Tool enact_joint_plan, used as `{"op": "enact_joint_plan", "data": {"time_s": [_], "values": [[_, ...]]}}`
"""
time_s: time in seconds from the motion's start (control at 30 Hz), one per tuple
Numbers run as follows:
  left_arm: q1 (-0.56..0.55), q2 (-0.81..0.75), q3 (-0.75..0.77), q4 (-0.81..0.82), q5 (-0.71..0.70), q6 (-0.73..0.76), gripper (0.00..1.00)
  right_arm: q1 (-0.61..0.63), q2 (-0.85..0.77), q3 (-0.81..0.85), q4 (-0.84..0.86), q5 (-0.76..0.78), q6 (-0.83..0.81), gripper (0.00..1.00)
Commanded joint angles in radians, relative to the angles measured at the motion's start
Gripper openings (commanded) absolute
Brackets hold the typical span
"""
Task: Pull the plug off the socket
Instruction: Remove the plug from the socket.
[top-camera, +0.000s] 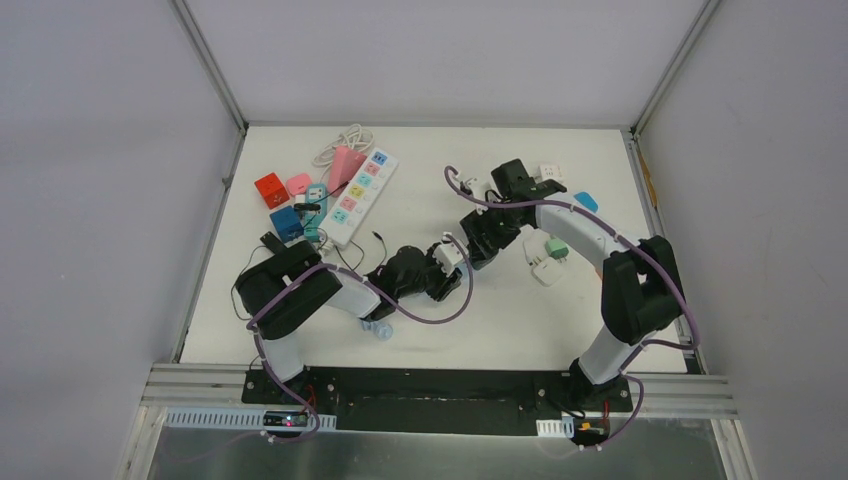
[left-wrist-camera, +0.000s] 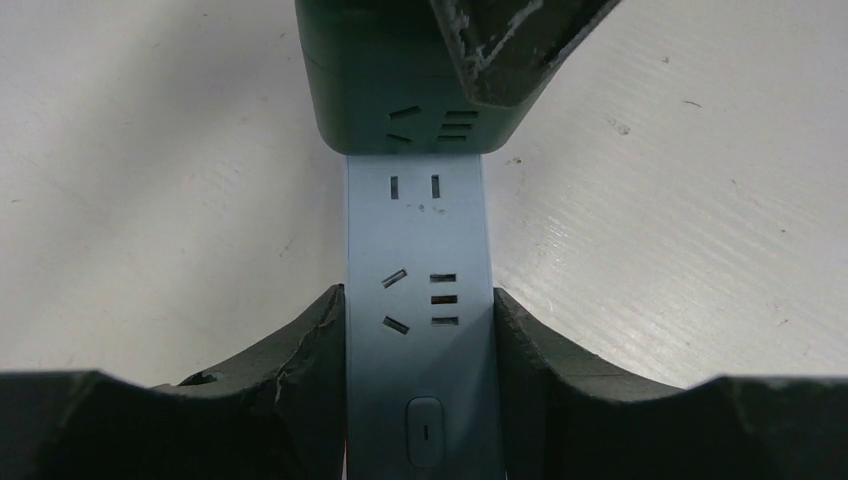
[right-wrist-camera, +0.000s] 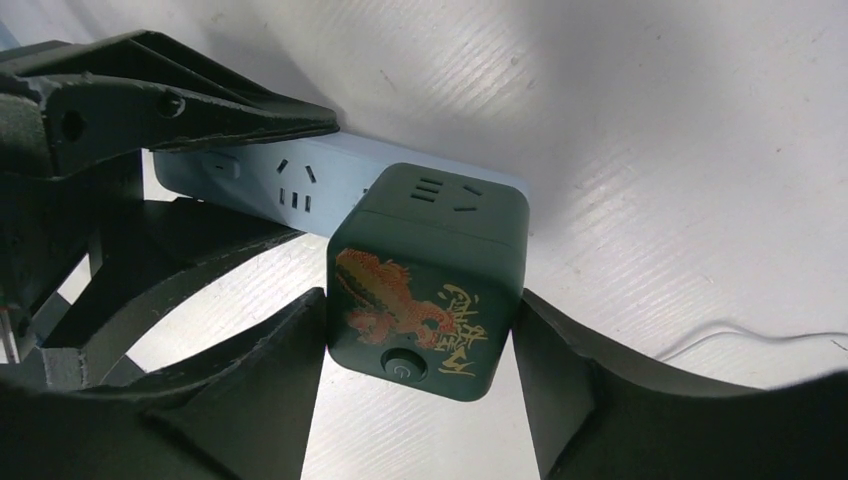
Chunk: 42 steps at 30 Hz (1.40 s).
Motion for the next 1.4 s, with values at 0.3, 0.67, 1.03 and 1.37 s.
{"op": "enact_joint_plan", "data": {"time_s": [0.3, 0.67, 1.03, 1.37], "values": [[0.012, 0.024, 0.033, -0.076, 0.039, -0.080, 0.00, 0.095, 0.051, 0.019, 0.070, 0.152, 0.048, 0.82], [0.013, 0.032, 0.066, -0.171, -0.005, -0.121, 0.00, 0.139, 0.011, 0.014, 0.081, 0.109, 0.069, 0.00], [0.045, 0.047, 0.059, -0.194, -0.005, -0.155, 0.00, 0.102, -0.027, 0.007, 0.073, 0.145, 0.062, 0.00], [0.063, 0.070, 0.052, -0.168, 0.039, -0.177, 0.00, 0.083, -0.082, -0.034, 0.093, 0.074, 0.045, 0.00]]}}
